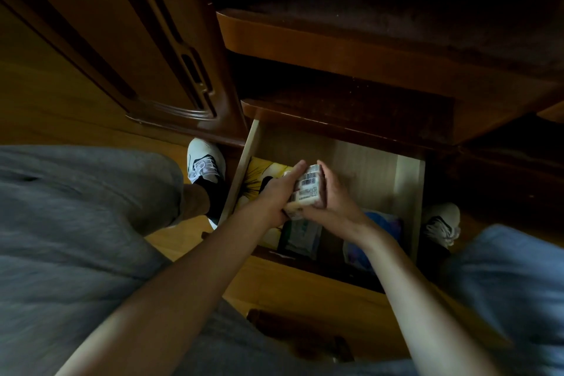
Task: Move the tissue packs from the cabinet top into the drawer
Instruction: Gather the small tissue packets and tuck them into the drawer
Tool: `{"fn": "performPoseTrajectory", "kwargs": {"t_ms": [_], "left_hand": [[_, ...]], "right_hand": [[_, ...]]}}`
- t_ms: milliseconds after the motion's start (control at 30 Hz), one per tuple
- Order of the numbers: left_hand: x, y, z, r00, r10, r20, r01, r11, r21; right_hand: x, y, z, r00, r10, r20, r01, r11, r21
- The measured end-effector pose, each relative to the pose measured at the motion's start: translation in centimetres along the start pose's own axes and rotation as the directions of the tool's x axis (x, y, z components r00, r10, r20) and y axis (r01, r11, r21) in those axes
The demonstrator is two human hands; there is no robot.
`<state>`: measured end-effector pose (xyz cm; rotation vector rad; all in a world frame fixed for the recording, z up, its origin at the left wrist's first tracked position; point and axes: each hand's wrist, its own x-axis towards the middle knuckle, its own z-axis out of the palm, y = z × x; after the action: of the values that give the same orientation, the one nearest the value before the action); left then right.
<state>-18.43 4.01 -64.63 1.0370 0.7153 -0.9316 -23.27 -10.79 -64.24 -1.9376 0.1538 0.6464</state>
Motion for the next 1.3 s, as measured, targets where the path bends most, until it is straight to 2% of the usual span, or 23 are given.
{"fn": "performPoseTrajectory", "kwargs": {"t_ms": [100, 267, 367, 433, 467, 500, 567, 633, 667, 700, 733, 767, 833, 900, 933, 1033, 1100, 1200, 1300], "left_hand": [[0.3, -0.1, -0.2, 0.999, -0.02, -0.031, 0.021, 0.999, 0.042], [0.7, 0.4, -1.0, 0.995, -0.067, -0.076, 0.071, 0.996, 0.056], [0.8, 1.2, -1.1, 0.985, -0.098, -0.145, 0.1, 0.995, 0.0], [1.0, 1.8, -1.3, 0.974, 0.039, -0.224, -0.022, 0.997, 0.079], [1.2, 2.0, -1.5, 0.94, 0.179, -0.29, -0.127, 0.974, 0.188], [1.3, 2.2, -2.0, 0.873, 0.35, -0.34, -0.237, 0.913, 0.331], [1.3, 2.6, -3.5, 0.679, 0.662, -0.318, -0.374, 0.684, 0.627], [1.9, 2.8, -5.4, 0.485, 0.858, -0.171, -0.323, 0.358, 0.876], [2.4, 2.8, -6.4, 0.424, 0.901, -0.088, -0.243, 0.207, 0.948], [3.0, 2.6, -7.3, 0.4, 0.916, -0.015, -0.17, 0.09, 0.981], [3.5, 2.3, -8.1, 0.419, 0.907, 0.036, -0.128, 0.019, 0.992], [4.0, 1.9, -8.7, 0.466, 0.883, 0.065, -0.131, -0.004, 0.991], [4.6, 0.8, -10.1, 0.579, 0.81, 0.098, -0.219, 0.038, 0.975], [5.0, 0.1, -11.1, 0.628, 0.766, 0.133, -0.277, 0.061, 0.959], [5.1, -0.2, -11.3, 0.619, 0.772, 0.142, -0.283, 0.051, 0.958], [5.4, -0.5, -11.2, 0.517, 0.841, 0.158, -0.253, -0.026, 0.967], [5.6, -0.7, -11.3, 0.471, 0.868, 0.16, -0.229, -0.054, 0.972], [5.9, -0.8, -11.6, 0.481, 0.865, 0.143, -0.23, -0.033, 0.973], [5.7, -0.8, -11.6, 0.522, 0.847, 0.1, -0.251, 0.04, 0.967]], "right_hand": [[0.5, 1.1, -0.8, 0.997, 0.025, 0.077, -0.031, 0.997, 0.075], [1.6, 1.9, -0.2, 0.999, 0.047, 0.019, -0.047, 0.999, 0.02], [2.6, 2.1, 0.0, 0.997, 0.08, -0.023, -0.079, 0.996, 0.037], [3.3, 2.2, -0.3, 0.984, 0.157, -0.081, -0.144, 0.979, 0.144], [3.7, 2.2, -0.6, 0.976, 0.192, -0.104, -0.168, 0.965, 0.201], [4.1, 2.3, -0.7, 0.966, 0.228, -0.123, -0.192, 0.949, 0.25], [5.2, 2.2, -0.8, 0.943, 0.301, -0.141, -0.238, 0.907, 0.347], [6.6, 1.8, -0.4, 0.912, 0.359, -0.196, -0.266, 0.885, 0.383], [7.4, 1.6, -0.1, 0.895, 0.38, -0.232, -0.273, 0.88, 0.388], [8.2, 1.3, 0.2, 0.883, 0.391, -0.261, -0.27, 0.876, 0.398], [9.0, 1.1, 0.4, 0.877, 0.397, -0.271, -0.268, 0.873, 0.408], [9.7, 0.8, 0.7, 0.877, 0.402, -0.264, -0.277, 0.871, 0.406], [11.3, 0.4, 1.4, 0.88, 0.416, -0.229, -0.315, 0.872, 0.374], [12.6, 0.4, 2.1, 0.879, 0.436, -0.195, -0.348, 0.864, 0.363], [13.1, 0.5, 2.4, 0.876, 0.449, -0.178, -0.366, 0.858, 0.361], [14.7, 0.8, 3.0, 0.872, 0.477, -0.112, -0.418, 0.843, 0.34], [15.8, 0.6, 3.5, 0.872, 0.486, -0.048, -0.45, 0.838, 0.307], [17.3, 0.1, 4.0, 0.873, 0.487, 0.024, -0.477, 0.845, 0.241], [18.3, 0.0, 3.9, 0.876, 0.476, 0.077, -0.482, 0.861, 0.162]]}}
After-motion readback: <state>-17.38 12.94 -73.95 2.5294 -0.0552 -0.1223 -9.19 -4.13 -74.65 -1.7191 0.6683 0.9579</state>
